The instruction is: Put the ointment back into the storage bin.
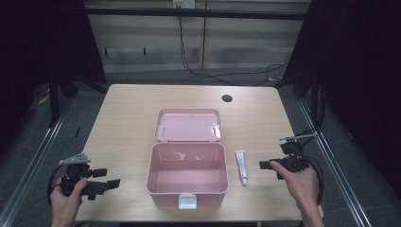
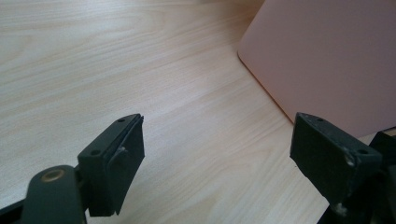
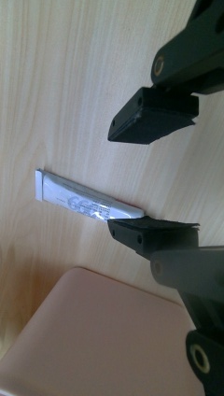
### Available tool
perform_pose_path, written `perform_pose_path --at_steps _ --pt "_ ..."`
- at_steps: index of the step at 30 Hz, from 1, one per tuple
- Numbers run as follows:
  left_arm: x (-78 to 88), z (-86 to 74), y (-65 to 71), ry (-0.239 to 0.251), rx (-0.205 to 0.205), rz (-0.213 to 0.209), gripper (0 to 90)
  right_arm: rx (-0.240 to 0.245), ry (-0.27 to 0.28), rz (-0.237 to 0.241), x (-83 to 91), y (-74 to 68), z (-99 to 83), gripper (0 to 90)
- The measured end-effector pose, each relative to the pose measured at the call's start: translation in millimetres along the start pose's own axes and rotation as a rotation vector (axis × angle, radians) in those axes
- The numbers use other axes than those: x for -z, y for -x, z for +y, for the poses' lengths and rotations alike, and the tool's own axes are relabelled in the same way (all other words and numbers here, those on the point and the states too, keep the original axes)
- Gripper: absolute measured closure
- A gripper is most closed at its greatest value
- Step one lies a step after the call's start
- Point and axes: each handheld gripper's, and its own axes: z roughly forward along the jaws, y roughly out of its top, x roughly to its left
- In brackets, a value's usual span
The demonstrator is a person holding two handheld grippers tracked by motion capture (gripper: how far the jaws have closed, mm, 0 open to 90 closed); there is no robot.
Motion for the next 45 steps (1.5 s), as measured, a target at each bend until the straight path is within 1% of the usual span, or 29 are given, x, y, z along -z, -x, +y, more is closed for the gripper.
perform_pose_path --at_steps 1,2,3,5,7,8,9,11,12,13,14,16,19,21,24,25,26,29,30,31,34,36,37,38,45 --pt "0.6 0.0 -0.3 -0.002 -0.005 0.002 17.6 -0.005 -0.028 0.019 -2.0 -2.2 4.2 51.8" --pt "0.6 0.0 -0.3 -0.002 -0.005 0.002 17.6 -0.008 -0.039 0.020 -3.0 -3.8 5.6 51.8" --pt "0.0 0.1 0.3 0.001 0.001 -0.002 17.6 -0.008 -0.062 0.014 -5.8 -6.4 7.8 51.8" --pt "-0.2 0.4 1.1 0.000 -0.002 0.000 17.6 0.013 -0.103 0.009 -11.4 -10.0 10.7 52.5" --pt "-0.4 0.7 1.2 -0.002 -0.004 0.002 17.6 0.011 -0.111 0.015 -13.3 -11.5 11.7 53.0" --pt "-0.8 0.8 1.2 -0.003 -0.002 0.003 17.6 0.018 -0.143 0.022 -18.6 -14.3 14.5 53.8" --pt "-0.8 0.8 1.1 -0.003 -0.003 0.005 17.6 0.025 -0.160 0.022 -20.8 -15.0 15.8 53.9" --pt "-0.6 0.6 0.7 -0.003 -0.001 0.004 17.6 0.030 -0.180 0.015 -23.7 -16.4 18.3 55.8" --pt "-0.6 0.6 0.7 -0.003 -0.001 0.004 17.6 0.030 -0.180 0.015 -23.7 -16.4 18.3 55.8" --pt "-0.4 0.2 0.7 -0.001 0.005 0.004 17.6 0.036 -0.209 0.017 -27.0 -18.8 21.7 55.8" --pt "-0.3 0.2 0.2 -0.002 0.000 0.005 17.6 0.030 -0.219 0.020 -28.2 -20.0 22.6 55.8" --pt "-0.1 0.2 0.3 -0.002 0.001 -0.001 17.7 0.037 -0.251 0.021 -31.9 -22.5 25.4 55.8" --pt "-0.4 0.4 0.6 -0.002 -0.001 -0.003 17.6 0.038 -0.287 0.015 -38.8 -25.7 28.7 56.5" --pt "-0.4 0.6 0.6 -0.005 -0.005 -0.003 17.6 0.041 -0.320 -0.002 -44.1 -27.1 31.5 57.1" --pt "-0.5 0.6 0.4 -0.006 -0.005 -0.002 17.6 0.038 -0.332 -0.008 -47.9 -28.0 33.6 58.8" --pt "-0.4 0.5 0.5 -0.004 -0.003 0.002 17.6 0.038 -0.349 -0.010 -53.1 -29.7 36.0 60.0" --pt "-0.4 0.5 0.4 -0.005 -0.003 0.000 17.6 0.038 -0.353 -0.012 -54.7 -30.2 36.8 60.3" --pt "-0.4 0.6 0.5 -0.005 -0.004 -0.002 17.7 0.042 -0.376 -0.039 -60.1 -33.0 39.5 61.9" --pt "-0.4 0.6 0.5 -0.005 -0.004 -0.002 17.6 0.042 -0.376 -0.039 -60.1 -33.0 39.5 61.9" --pt "-0.2 0.4 1.0 0.001 -0.001 -0.001 17.6 0.044 -0.393 -0.045 -65.1 -33.8 40.9 61.5" --pt "0.5 0.3 0.6 -0.002 -0.003 0.000 17.7 0.035 -0.402 -0.064 -70.6 -33.9 43.3 62.4" --pt "0.5 0.3 0.5 -0.002 -0.003 -0.002 17.6 0.033 -0.409 -0.065 -72.5 -34.4 44.0 62.6" --pt "0.1 0.4 0.7 0.001 0.001 -0.001 17.6 0.035 -0.427 -0.072 -76.0 -36.0 45.1 63.4" --pt "0.1 0.4 0.7 0.000 0.000 -0.001 17.7 0.041 -0.431 -0.076 -77.6 -36.3 45.3 63.5" --pt "-0.1 0.4 0.7 -0.004 -0.002 0.000 17.7 0.040 -0.451 -0.110 -86.1 -39.7 45.0 63.7"
